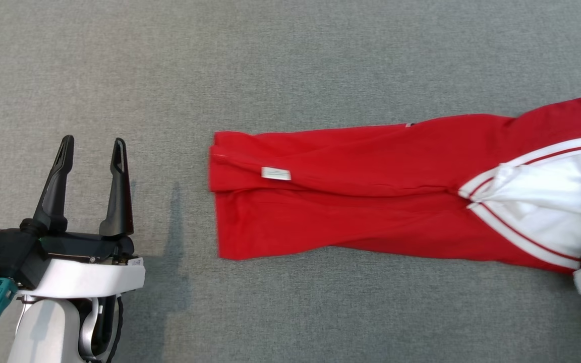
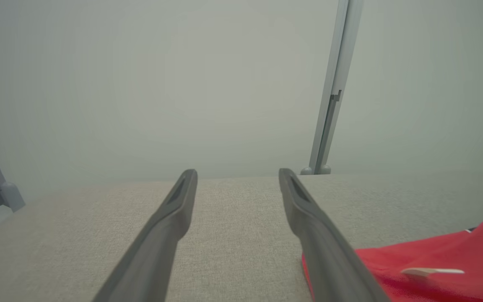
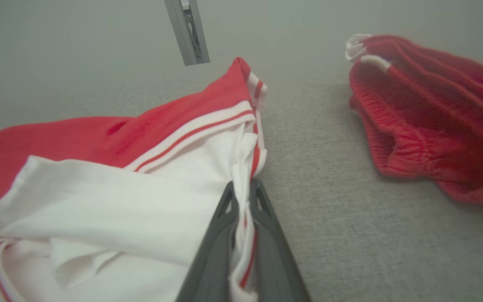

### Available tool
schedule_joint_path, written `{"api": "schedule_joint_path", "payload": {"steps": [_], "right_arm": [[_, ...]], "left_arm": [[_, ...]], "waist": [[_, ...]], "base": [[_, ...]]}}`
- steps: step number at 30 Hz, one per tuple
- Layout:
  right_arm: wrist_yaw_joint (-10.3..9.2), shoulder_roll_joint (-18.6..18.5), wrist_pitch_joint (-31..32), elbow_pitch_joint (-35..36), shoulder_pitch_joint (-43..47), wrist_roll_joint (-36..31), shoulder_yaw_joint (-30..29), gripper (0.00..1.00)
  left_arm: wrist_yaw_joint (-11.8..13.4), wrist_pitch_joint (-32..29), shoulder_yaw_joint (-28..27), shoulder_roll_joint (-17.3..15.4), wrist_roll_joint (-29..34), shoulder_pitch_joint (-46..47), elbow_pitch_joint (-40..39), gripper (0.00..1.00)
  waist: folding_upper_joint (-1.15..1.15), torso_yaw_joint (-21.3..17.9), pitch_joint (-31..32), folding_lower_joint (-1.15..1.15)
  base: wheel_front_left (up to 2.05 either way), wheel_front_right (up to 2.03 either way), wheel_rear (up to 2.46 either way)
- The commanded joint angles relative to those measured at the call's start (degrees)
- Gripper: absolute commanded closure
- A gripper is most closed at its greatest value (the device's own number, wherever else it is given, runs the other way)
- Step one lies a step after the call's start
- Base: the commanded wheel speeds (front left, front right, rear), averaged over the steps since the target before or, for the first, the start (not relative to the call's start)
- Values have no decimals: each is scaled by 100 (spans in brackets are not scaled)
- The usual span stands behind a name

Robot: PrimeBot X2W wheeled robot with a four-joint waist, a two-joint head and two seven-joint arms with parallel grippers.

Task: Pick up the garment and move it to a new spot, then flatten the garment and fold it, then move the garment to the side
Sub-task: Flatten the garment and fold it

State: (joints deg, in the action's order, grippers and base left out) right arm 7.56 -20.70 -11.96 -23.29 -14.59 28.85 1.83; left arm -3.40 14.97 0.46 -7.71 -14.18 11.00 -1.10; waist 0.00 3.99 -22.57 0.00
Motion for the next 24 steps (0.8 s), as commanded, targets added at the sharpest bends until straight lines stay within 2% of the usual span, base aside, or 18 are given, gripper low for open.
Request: {"api": "schedule_joint_path", "payload": {"steps": [1,5,8,14,20,24], "right_arm": [[-14,-148,-59,10,60,51,-188,100],[-9,-204,-7,103,15,113,-335,100],[-9,-152,17,317,-61,147,-214,100],[-7,36,114,1193,-190,-65,170,100],[-7,571,551,2282,-444,-355,899,100],[-7,946,905,2622,-629,-458,1584,100]], "left_arm": [[-14,7,-35,-19,21,22,-26,0],[-30,7,-48,-38,53,54,-35,0],[-46,7,-52,-47,56,75,-29,0],[-47,7,-55,-75,67,47,-38,0],[-21,7,-38,-71,81,77,-49,0],[-37,7,19,-29,66,138,-28,0]], "waist": [[0,-68,-2,0],[0,-172,0,0],[0,-229,17,0],[0,-323,60,0],[0,-347,72,0],[0,-275,65,0]], "base": [[0,0,0],[0,0,0],[0,0,0],[0,0,0],[0,0,0],[0,0,0]]}}
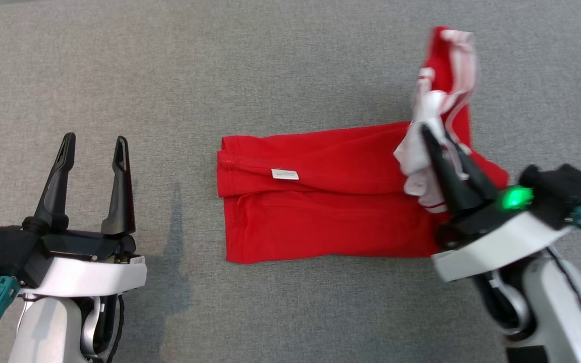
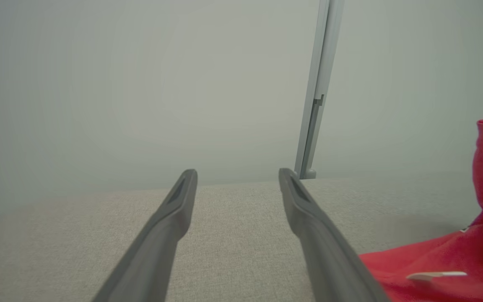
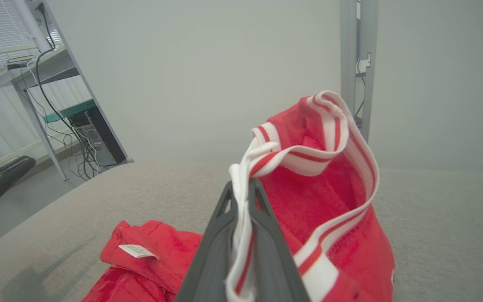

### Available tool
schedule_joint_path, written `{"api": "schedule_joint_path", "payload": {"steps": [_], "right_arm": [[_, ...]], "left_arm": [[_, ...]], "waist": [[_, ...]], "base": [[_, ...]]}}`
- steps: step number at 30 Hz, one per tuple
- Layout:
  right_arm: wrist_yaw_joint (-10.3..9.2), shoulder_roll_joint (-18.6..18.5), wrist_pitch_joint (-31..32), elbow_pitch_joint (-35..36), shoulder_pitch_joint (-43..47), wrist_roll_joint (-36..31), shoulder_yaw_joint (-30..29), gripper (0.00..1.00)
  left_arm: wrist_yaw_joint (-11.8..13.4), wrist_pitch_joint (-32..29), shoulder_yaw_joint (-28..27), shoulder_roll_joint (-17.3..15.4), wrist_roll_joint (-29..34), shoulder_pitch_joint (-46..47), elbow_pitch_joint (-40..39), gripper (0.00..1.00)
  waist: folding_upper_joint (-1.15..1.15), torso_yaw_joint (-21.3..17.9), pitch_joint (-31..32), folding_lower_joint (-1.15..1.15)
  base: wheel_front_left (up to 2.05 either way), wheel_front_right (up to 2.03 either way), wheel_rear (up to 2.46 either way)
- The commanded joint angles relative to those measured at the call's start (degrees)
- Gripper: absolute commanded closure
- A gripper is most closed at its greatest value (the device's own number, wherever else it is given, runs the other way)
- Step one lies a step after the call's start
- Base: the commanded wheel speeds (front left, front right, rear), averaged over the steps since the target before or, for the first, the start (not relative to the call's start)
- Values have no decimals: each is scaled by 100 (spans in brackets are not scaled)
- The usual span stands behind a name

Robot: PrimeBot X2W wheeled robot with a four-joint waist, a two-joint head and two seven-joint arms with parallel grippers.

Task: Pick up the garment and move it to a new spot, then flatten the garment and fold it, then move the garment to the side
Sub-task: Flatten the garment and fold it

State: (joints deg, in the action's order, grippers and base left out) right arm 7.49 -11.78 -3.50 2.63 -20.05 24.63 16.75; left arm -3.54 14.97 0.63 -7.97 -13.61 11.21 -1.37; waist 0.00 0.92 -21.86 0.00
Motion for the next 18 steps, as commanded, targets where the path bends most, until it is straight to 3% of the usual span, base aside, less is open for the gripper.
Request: {"api": "schedule_joint_path", "payload": {"steps": [1,8,18], "right_arm": [[0,144,127,40,-115,-30,272,100],[0,646,178,-544,-505,132,1208,100],[0,866,-185,-1729,-1019,532,2011,100]], "left_arm": [[-32,7,9,6,0,119,4,0],[-83,7,84,89,-48,210,78,0],[-183,7,142,208,-30,367,250,0]], "waist": [[0,60,-14,0],[0,297,-115,0],[0,602,-237,0]], "base": [[0,0,0],[0,0,0],[0,0,0]]}}
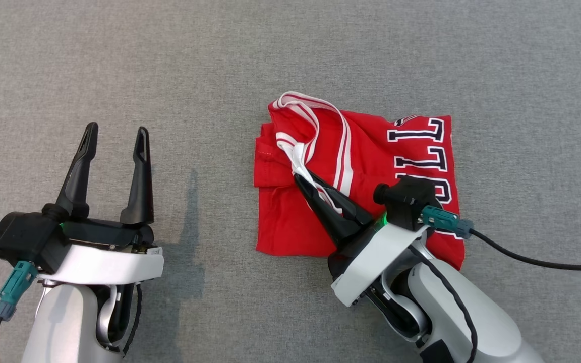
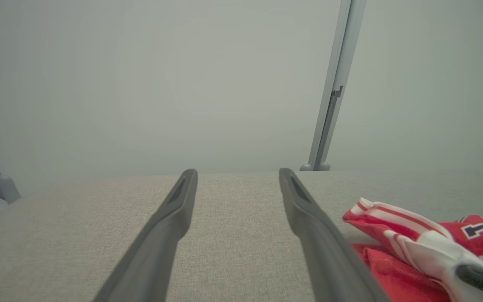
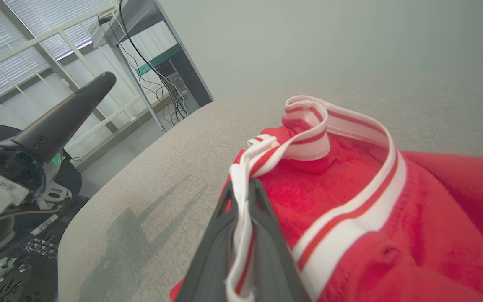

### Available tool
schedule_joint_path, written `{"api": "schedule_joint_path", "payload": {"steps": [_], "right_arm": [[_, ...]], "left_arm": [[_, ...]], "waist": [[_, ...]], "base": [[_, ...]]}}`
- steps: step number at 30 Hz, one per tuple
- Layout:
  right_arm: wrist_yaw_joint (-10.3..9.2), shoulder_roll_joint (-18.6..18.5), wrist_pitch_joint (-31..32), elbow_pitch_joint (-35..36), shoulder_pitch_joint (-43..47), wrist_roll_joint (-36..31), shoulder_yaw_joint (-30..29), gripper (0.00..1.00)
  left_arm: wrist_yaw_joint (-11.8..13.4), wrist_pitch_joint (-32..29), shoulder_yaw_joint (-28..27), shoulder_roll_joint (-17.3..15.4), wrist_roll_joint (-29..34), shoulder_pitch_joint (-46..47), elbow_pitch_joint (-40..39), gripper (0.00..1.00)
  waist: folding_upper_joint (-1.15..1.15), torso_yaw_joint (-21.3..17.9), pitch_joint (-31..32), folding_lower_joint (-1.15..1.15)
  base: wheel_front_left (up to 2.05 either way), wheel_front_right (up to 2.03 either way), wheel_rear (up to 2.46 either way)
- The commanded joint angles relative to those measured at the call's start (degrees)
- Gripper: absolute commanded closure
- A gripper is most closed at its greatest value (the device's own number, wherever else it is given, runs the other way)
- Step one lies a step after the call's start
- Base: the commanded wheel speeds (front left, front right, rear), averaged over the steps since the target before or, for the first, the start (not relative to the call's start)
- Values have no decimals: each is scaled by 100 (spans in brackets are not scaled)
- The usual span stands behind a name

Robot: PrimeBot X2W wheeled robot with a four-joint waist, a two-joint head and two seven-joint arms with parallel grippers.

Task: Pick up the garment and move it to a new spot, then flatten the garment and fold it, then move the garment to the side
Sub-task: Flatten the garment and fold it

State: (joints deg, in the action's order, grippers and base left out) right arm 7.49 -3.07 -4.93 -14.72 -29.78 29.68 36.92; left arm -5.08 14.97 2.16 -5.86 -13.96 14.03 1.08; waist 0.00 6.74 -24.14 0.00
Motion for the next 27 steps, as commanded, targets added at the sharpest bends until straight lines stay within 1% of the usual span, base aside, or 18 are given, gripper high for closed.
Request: {"api": "schedule_joint_path", "payload": {"steps": [1,2,4,5,6,7,8,13,15,17,20,22,27], "right_arm": [[0,-2,-59,-120,-80,55,39,100],[0,0,-120,-207,-126,91,101,100],[0,10,-208,-339,-195,233,253,80],[0,10,-252,-395,-222,293,316,79],[0,6,-307,-432,-252,345,371,68],[0,8,-352,-469,-281,383,418,29],[0,9,-395,-505,-310,421,479,0],[0,5,-598,-370,-452,501,811,0],[0,2,-707,-193,-483,443,845,0],[0,-93,-795,26,-443,363,757,0],[0,-265,-885,383,-280,232,413,0],[0,-363,-916,616,-152,100,67,0],[0,-625,-891,1074,303,-265,-1098,0]], "left_arm": [[-34,7,-13,8,12,87,25,0],[-43,7,-14,19,18,83,44,0],[-64,7,-13,34,29,95,90,0],[-73,7,-16,38,36,97,109,0],[-82,7,-17,46,37,99,125,0],[-86,7,-16,57,38,103,146,0],[-92,7,-19,66,46,107,164,0],[-134,7,-59,87,91,91,233,0],[-134,7,-81,86,109,64,253,0],[-141,7,-119,79,147,34,264,0],[-127,7,-178,69,201,-10,294,0],[-108,7,-221,64,241,-34,299,0],[-90,7,-315,52,295,-89,298,0]], "waist": [[0,35,-9,0],[0,51,-8,0],[0,75,1,0],[0,80,13,0],[0,84,24,0],[0,87,37,0],[0,87,47,0],[0,38,136,0],[0,6,178,0],[0,-33,217,0],[0,-91,267,0],[0,-135,301,0],[0,-229,364,0]], "base": [[0,0,0],[0,0,0],[0,0,0],[0,0,0],[0,0,0],[0,0,0],[0,0,0],[0,0,0],[0,0,0],[0,0,0],[0,0,0],[0,0,0],[0,0,0]]}}
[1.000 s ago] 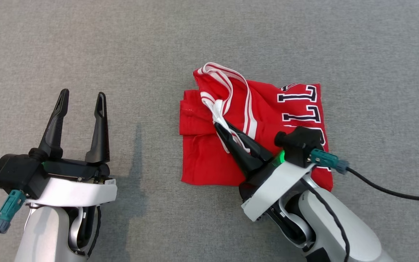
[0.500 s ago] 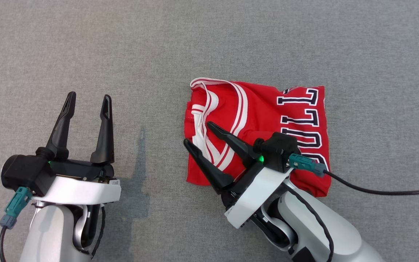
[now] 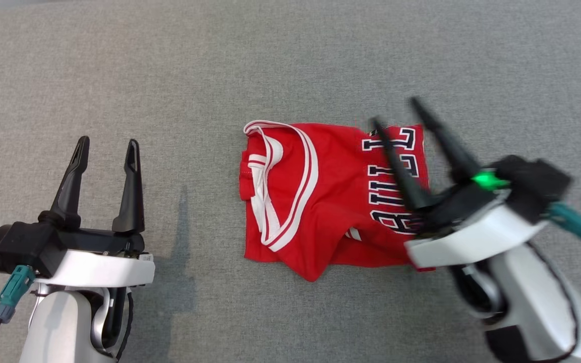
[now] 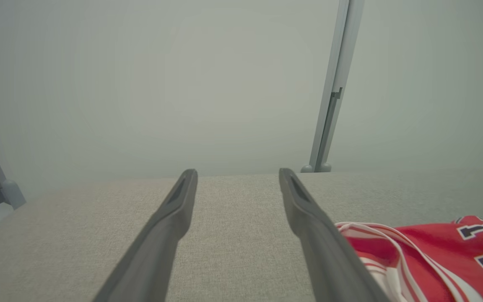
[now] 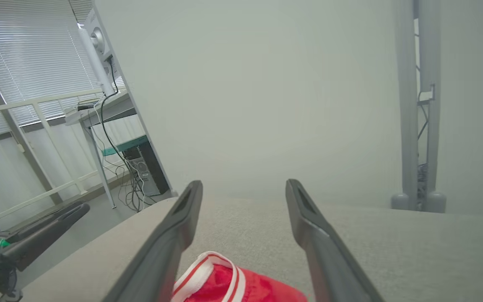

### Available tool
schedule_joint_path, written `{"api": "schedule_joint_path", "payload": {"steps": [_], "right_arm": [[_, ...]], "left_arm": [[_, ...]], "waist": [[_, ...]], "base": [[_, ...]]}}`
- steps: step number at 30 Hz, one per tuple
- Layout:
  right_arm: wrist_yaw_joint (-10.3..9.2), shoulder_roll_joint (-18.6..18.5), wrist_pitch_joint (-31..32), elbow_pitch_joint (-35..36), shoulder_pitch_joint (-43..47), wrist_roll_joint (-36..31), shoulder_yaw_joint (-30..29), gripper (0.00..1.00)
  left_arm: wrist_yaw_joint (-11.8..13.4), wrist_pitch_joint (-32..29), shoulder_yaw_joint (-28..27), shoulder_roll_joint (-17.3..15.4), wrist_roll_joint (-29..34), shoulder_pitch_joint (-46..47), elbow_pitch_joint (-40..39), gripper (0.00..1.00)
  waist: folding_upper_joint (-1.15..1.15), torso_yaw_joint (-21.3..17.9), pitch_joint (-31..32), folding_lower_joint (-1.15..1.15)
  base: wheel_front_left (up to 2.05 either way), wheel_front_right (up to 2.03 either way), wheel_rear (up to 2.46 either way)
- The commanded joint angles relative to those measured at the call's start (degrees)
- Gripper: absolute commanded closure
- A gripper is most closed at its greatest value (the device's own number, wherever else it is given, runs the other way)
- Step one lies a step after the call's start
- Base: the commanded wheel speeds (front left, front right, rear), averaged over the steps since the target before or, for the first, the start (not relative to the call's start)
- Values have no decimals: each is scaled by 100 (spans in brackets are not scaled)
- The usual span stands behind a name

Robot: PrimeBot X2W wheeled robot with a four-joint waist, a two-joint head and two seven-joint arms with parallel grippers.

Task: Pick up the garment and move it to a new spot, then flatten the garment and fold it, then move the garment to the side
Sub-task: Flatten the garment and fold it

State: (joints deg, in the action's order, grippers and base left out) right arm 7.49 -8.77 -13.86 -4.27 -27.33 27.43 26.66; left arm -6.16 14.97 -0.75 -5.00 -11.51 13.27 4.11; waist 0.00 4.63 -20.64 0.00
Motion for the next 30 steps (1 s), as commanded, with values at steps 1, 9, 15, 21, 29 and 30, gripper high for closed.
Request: {"api": "schedule_joint_path", "payload": {"steps": [1,9,15,21,29,30], "right_arm": [[0,-98,44,92,163,-117,-313,0],[0,-430,300,370,910,-628,-2089,0],[0,-468,517,530,1383,-810,-2865,0],[0,-373,621,692,1499,-848,-3012,0],[0,-372,758,750,1509,-853,-2981,0],[0,-376,765,752,1510,-851,-2978,0]], "left_arm": [[20,7,-36,-36,54,-28,-5,0],[41,7,-137,-70,88,-119,-12,0],[67,7,-170,-92,112,-258,-21,0],[82,6,-116,-103,121,-311,-32,0],[159,-1,-35,-78,92,-333,-97,0],[165,-2,-35,-78,88,-338,-107,0]], "waist": [[0,-30,25,0],[0,-106,131,0],[0,-150,213,0],[0,-151,231,0],[0,-91,238,0],[0,-91,237,0]], "base": [[0,0,0],[0,0,0],[0,0,0],[0,0,0],[0,0,0],[0,0,0]]}}
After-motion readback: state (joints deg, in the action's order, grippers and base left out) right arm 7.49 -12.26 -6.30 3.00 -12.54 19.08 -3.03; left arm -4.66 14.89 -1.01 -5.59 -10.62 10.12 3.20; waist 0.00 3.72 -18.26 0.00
